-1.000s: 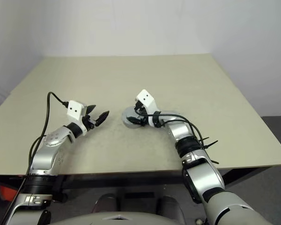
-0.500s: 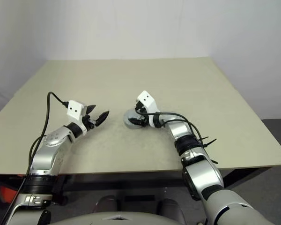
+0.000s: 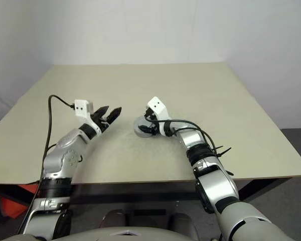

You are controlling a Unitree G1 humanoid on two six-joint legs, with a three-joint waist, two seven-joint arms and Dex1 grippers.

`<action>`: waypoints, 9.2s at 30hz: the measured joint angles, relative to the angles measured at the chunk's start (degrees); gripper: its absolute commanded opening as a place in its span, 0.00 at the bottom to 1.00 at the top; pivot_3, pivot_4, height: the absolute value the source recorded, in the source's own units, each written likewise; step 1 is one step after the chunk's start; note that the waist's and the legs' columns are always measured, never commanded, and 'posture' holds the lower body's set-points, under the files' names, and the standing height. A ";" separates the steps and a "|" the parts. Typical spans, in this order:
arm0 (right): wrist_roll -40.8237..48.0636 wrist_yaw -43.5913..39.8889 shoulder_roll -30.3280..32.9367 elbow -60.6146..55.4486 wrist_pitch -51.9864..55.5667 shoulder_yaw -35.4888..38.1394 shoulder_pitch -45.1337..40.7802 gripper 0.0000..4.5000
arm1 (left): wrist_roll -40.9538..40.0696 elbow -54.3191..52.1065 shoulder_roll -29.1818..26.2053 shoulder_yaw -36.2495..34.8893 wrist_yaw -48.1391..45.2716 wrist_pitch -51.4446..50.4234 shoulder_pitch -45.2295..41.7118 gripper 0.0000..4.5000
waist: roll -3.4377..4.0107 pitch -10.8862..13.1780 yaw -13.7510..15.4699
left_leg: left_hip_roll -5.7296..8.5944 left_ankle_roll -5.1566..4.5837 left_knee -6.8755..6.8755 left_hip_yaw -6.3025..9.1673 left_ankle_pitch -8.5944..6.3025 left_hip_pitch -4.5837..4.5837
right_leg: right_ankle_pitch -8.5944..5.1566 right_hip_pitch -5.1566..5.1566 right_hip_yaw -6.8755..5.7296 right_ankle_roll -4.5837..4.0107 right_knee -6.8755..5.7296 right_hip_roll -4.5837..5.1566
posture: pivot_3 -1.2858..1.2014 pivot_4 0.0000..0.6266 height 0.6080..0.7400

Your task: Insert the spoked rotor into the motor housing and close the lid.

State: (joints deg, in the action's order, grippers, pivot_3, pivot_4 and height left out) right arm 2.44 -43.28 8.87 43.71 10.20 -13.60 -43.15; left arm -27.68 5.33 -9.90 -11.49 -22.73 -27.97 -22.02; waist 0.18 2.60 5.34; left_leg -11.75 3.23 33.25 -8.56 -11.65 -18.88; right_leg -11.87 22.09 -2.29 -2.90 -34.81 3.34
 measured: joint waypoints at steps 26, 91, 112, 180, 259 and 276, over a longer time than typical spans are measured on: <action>0.00 0.41 -0.01 -1.46 0.26 0.56 0.99 0.69 | 0.28 14.65 3.48 4.71 -0.33 -13.22 -7.41 0.01 | 0.08 0.00 0.00 | -0.03 0.00 -0.23 0.04 0.00 0.07 | -0.09 0.01 -0.34 0.15 0.48 0.06 | 0.52 0.00 1.00; 27.60 19.27 -5.01 -15.38 66.74 38.78 0.73 0.99 | -2.42 7.64 1.16 4.08 -4.12 -24.27 -6.86 0.00 | 0.37 0.04 -0.43 | 0.07 0.11 -0.98 -0.12 0.11 -0.55 | -0.17 -0.11 -0.78 0.42 1.03 0.85 | 0.52 0.00 1.00; 27.91 20.93 -11.15 -2.08 59.41 39.84 -4.40 0.64 | -0.30 8.28 0.31 3.76 -3.05 -22.62 -7.14 0.00 | 0.41 0.07 -1.14 | 0.04 0.12 -1.02 -0.12 0.13 -0.79 | -0.16 0.23 -0.80 0.20 1.01 0.80 | 0.52 0.00 1.00; 50.57 32.78 -14.22 -8.21 68.71 51.59 -12.08 0.47 | -51.18 13.44 9.44 -20.46 11.64 -28.30 -10.52 0.72 | 0.38 0.53 1.75 | -0.01 -0.01 0.05 -0.05 0.10 -2.23 | -0.06 1.65 -1.00 0.26 -0.06 0.70 | 0.52 0.00 1.00; 43.46 31.14 -12.18 -7.75 48.34 38.62 -9.02 1.00 | -37.20 21.00 -3.81 -33.92 21.19 2.81 -2.23 0.55 | -0.53 0.52 1.59 | -0.02 0.12 0.25 0.07 0.17 -1.78 | -0.01 1.17 -0.99 0.36 -0.29 0.69 | 0.52 0.00 1.00; 41.30 29.65 -10.67 -1.67 47.29 37.62 -10.90 1.00 | -30.78 22.01 -12.16 -35.28 22.30 6.61 -3.79 0.97 | -0.58 0.53 1.54 | -0.06 0.15 0.64 0.07 0.18 -1.62 | -0.03 1.13 -0.94 0.34 -0.78 0.70 | 0.52 0.00 1.00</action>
State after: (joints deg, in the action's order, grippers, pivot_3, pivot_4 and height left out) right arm 43.74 -13.63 -1.79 42.04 57.50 24.02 -54.04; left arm -58.45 27.34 -22.06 -46.77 -0.44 -21.36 -25.81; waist -0.40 3.13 6.88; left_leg -11.81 3.38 33.88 -8.48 -11.47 -20.50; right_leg -11.90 23.21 -3.22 -2.56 -35.59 4.04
